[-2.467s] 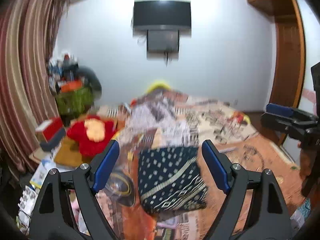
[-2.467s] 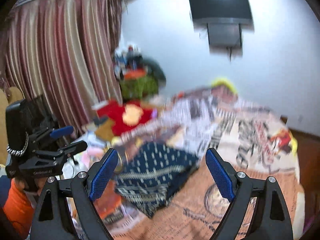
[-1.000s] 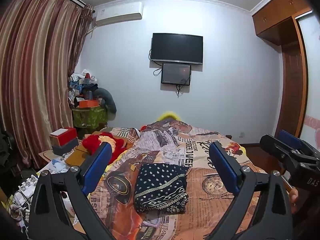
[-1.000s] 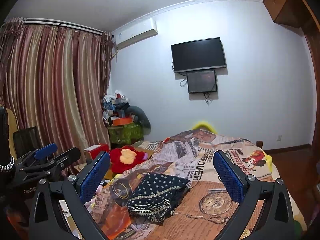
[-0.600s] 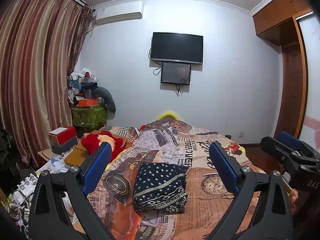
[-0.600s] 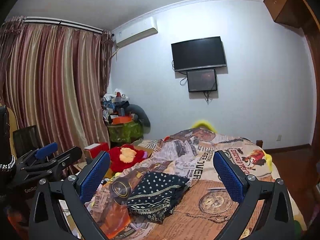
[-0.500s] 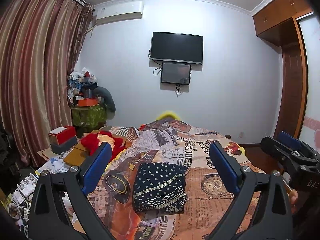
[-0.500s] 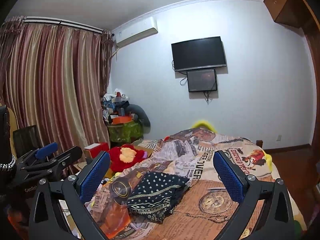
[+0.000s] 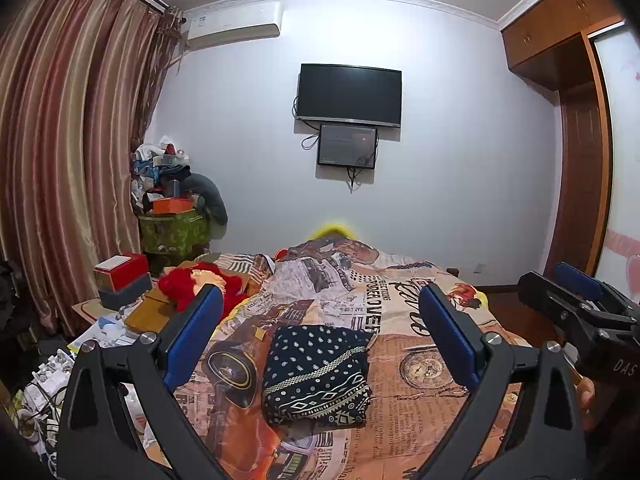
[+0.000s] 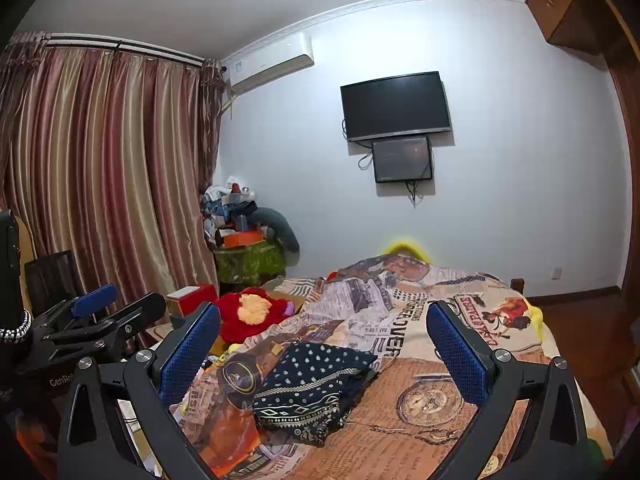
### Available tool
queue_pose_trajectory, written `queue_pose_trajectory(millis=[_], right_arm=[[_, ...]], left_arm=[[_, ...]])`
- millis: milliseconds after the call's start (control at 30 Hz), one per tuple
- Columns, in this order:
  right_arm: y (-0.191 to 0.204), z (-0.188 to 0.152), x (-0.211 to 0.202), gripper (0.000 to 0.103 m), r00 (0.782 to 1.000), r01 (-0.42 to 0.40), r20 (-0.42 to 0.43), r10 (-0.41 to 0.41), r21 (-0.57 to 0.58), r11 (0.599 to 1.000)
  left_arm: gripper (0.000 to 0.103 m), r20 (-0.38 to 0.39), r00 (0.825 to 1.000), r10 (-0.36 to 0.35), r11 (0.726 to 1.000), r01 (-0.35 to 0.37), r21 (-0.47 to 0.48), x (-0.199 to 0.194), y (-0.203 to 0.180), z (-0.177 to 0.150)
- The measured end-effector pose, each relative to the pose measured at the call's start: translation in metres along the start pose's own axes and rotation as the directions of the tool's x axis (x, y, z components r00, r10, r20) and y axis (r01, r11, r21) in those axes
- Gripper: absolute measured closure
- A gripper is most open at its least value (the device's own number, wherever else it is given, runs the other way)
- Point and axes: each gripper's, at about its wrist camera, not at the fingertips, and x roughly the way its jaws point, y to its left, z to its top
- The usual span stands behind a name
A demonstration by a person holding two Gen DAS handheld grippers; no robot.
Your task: Fold large clothes
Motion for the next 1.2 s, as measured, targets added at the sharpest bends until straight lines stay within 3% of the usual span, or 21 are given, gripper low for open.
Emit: queue_pose_trajectory(millis=[1200], right_arm=[[-0.011,0.004,-0.003,0.000,1.000,0.021,0.007,-0.022,0.013,1.000]], left_arm=[[0.004,-0.049,0.995,-0.082,0.997,0.083,0.008,0.007,-0.004,-0.001]])
